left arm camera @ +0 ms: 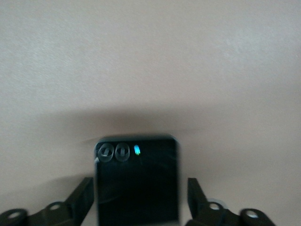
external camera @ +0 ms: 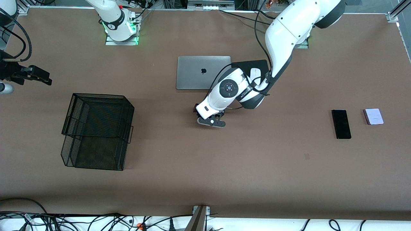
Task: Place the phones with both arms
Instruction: 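Set the flip phone by the laptop while the right gripper approaches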
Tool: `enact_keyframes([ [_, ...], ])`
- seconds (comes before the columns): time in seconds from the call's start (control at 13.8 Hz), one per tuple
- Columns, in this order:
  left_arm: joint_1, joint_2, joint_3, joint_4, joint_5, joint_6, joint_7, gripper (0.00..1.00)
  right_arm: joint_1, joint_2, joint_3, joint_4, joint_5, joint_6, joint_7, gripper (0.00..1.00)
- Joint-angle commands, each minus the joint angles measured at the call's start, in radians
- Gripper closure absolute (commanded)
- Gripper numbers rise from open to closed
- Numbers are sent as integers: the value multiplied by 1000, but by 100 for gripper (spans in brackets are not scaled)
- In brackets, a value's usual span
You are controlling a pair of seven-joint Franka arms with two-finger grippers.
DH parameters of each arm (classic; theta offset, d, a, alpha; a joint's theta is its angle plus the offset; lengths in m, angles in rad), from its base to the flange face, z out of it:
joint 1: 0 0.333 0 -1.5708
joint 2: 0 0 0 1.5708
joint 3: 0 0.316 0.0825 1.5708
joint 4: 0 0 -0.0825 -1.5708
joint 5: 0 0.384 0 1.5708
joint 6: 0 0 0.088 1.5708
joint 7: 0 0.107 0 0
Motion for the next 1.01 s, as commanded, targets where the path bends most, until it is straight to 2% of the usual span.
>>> enact_keyframes([
  [0.0, 39, -69, 0, 24, 15, -131, -22, 0, -7, -8, 8, -15, -12, 14, -12, 0],
  [0.14, 98, -158, 3, 30, 15, -332, -19, 0, -4, 2, 15, -16, -10, 31, -3, 0],
  [0.29, 225, -250, 0, 32, 17, -475, -14, 0, 74, 21, 21, -15, -9, 46, 44, 0],
  [0.36, 287, -284, -2, 33, 17, -526, 13, 0, 126, 31, 23, -13, -9, 61, 139, 0],
  [0.58, 452, -348, 6, 32, 21, -682, 306, 0, 308, 101, 23, 11, 8, 103, 404, 0],
  [0.8, 612, -362, 7, 14, 142, -727, 397, 0, 526, 239, 23, 128, 3, 106, 694, 0],
  [0.94, 713, -361, 3, -40, 237, -648, 493, 0, 615, 362, 23, 270, 11, 108, 794, 0],
])
